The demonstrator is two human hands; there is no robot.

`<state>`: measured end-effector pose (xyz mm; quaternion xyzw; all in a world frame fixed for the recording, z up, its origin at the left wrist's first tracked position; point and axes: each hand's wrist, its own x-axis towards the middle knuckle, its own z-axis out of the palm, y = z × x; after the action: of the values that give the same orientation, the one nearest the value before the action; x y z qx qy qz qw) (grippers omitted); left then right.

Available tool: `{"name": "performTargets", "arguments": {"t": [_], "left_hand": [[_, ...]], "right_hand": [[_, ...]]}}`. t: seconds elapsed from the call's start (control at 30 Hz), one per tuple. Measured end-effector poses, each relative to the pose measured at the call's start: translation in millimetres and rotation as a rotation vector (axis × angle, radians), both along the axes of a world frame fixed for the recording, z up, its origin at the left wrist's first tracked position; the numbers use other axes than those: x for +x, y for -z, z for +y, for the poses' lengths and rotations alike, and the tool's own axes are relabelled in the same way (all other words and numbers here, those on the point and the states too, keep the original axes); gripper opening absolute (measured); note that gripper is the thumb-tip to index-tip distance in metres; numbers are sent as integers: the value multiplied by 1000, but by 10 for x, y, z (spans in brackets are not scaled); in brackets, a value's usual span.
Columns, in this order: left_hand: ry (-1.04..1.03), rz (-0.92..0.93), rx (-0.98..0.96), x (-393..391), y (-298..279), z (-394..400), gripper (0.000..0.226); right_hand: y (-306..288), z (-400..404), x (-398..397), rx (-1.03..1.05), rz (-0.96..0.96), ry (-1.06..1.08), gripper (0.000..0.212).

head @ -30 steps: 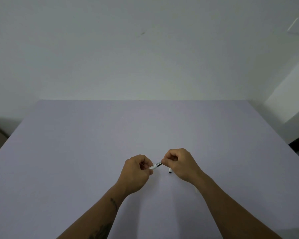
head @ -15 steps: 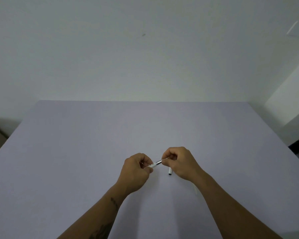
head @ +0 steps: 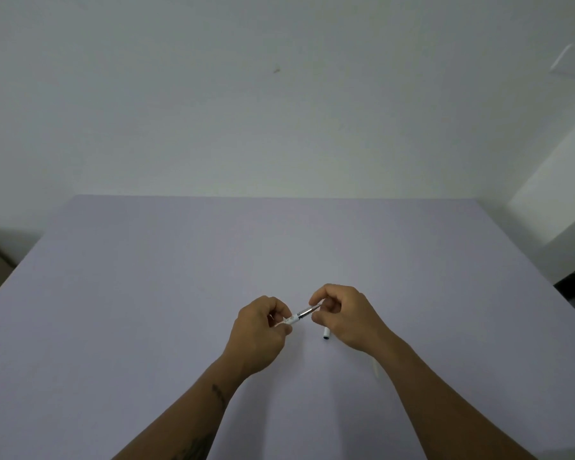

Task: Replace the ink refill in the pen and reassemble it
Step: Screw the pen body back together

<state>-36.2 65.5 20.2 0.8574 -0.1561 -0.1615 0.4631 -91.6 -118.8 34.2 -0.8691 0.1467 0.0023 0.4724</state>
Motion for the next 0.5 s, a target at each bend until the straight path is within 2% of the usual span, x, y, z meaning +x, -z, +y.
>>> {"name": "performTargets", "arguments": {"t": [0.23, 0.4, 0.5], "left_hand": [[30, 5, -11, -24, 8, -21, 22], [24, -54, 7, -43, 39, -20, 23], [18, -109, 22, -41, 53, -24, 27]], "right_hand": [[-4, 45, -66, -83, -67, -8, 13], [-10, 64, -82, -54, -38, -25, 23], [-27, 62, -88, -62, -82, -26, 12]]}}
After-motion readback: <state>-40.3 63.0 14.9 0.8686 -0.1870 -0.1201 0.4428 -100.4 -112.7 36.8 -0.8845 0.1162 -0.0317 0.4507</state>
